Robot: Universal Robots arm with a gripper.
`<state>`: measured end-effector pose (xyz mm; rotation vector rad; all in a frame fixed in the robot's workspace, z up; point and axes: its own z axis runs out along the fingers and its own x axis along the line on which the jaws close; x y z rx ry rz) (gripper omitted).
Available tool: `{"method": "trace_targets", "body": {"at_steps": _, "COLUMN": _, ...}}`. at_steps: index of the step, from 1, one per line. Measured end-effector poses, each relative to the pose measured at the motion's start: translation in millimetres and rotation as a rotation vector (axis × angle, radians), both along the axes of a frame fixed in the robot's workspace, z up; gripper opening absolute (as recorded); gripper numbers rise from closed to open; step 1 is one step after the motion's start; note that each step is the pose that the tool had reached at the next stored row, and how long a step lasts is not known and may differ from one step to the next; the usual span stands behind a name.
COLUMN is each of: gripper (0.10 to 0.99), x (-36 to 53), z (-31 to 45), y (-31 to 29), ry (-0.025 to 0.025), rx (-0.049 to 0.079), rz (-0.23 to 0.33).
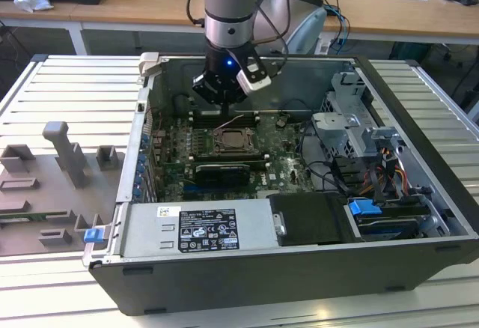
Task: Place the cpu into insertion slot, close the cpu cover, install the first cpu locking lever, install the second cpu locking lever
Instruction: 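Install the first cpu locking lever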
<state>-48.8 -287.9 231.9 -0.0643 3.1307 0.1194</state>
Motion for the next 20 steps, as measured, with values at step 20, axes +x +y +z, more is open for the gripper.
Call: {"method": "trace_targets", "body": {"at_steps": 20, "gripper": 0.106, "x": 24.2, "z": -16.7, "y": 1.0, "ry": 0.0, "rx": 0.013, "rz": 0.0}}
